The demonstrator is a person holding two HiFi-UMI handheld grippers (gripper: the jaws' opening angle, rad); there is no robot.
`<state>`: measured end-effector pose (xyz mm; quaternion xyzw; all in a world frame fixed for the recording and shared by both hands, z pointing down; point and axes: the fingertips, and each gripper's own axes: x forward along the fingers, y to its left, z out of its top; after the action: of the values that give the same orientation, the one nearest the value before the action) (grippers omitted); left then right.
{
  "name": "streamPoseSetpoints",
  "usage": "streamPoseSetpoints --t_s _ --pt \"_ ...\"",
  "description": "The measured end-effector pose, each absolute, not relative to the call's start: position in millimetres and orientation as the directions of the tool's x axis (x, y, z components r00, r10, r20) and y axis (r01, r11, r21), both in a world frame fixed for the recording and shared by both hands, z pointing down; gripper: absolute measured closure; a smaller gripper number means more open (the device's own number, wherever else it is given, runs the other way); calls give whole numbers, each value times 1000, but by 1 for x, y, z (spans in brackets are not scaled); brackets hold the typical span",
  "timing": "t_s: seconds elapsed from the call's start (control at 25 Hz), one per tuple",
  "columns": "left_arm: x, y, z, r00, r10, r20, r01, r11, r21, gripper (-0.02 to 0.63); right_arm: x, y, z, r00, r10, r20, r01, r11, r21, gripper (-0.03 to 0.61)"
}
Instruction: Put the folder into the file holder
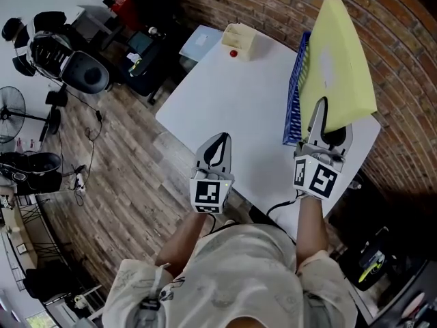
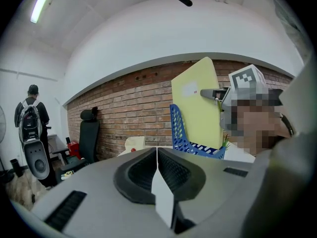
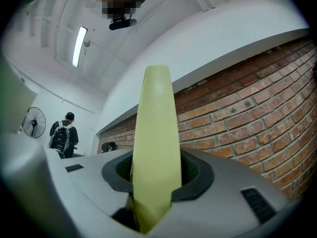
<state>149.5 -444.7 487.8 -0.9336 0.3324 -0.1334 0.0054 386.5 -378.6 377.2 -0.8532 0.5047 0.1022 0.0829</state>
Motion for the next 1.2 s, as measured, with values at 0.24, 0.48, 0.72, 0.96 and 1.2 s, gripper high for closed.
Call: streamPoseSetpoints --t_s 0.24,0.48,0.72,0.96,1.2 --pt "158 -439 492 748 -612 258 -610 -787 -98 594 386 -382 386 463 -849 -253 -881 -472 -29 414" --pt "165 -438 496 753 -600 269 -599 -795 -95 594 389 -382 406 468 -857 -214 -881 -472 -35 413" --pt "174 -436 498 762 -587 275 -587 -805 -91 594 388 -381 419 459 -872 -170 -886 -463 -19 408" --pt "179 -435 499 769 -577 275 -577 -812 -88 594 384 -382 434 449 -889 -92 -893 -450 -9 405" --pt "185 -433 497 778 -567 272 -567 -819 -86 594 383 -381 458 457 -889 1 -889 -457 19 405"
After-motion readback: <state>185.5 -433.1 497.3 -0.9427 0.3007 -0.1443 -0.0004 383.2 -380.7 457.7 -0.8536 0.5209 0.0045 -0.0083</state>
